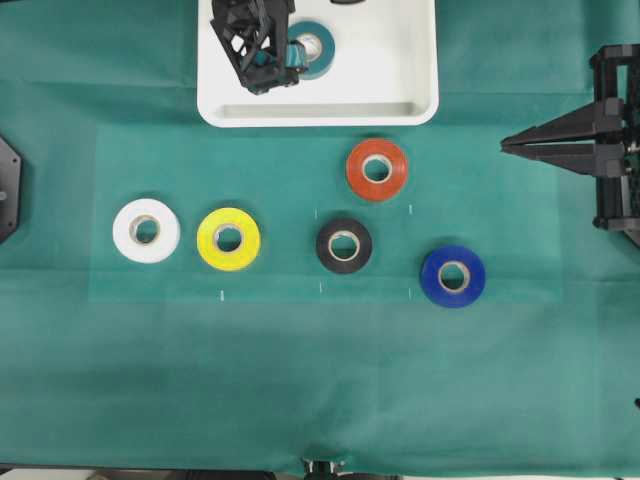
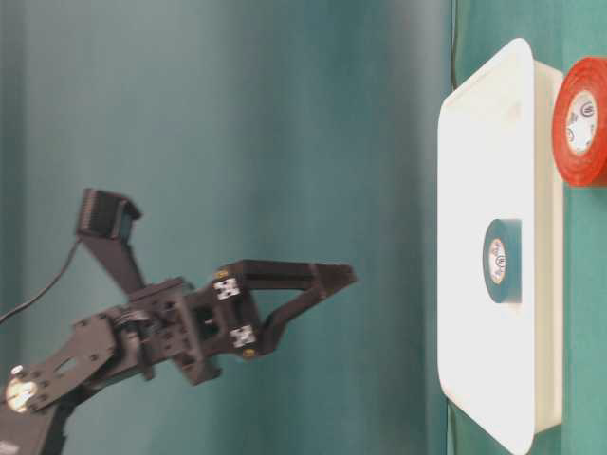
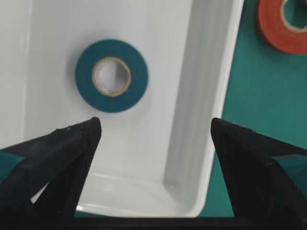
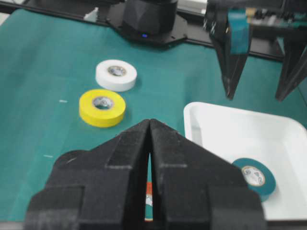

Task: Pick up the tape from a random location and place it into the white case.
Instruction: 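Raise the left gripper away from the teal roll in the tray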

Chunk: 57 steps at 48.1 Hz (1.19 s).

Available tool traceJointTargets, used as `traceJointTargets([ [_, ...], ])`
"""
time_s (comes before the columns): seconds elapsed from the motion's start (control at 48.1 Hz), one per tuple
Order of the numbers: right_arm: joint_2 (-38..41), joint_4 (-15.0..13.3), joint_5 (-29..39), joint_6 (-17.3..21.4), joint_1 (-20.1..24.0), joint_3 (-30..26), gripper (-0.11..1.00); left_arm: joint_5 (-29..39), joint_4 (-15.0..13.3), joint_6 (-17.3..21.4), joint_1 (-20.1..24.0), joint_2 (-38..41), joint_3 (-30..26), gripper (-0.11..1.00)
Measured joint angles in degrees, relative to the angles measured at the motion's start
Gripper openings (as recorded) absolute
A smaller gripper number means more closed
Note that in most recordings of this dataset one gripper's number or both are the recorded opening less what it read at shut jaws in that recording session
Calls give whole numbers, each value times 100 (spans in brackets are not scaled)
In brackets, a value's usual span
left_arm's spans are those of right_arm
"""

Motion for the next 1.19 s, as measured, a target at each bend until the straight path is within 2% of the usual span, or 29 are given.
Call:
traceJointTargets([
  [0.374, 0, 0, 0, 0, -9, 0, 0, 97, 0, -26, -18, -510, -9, 94],
  [1.185, 0, -9, 26, 0, -9, 0, 0, 88, 0, -35, -62, -527, 0, 94],
])
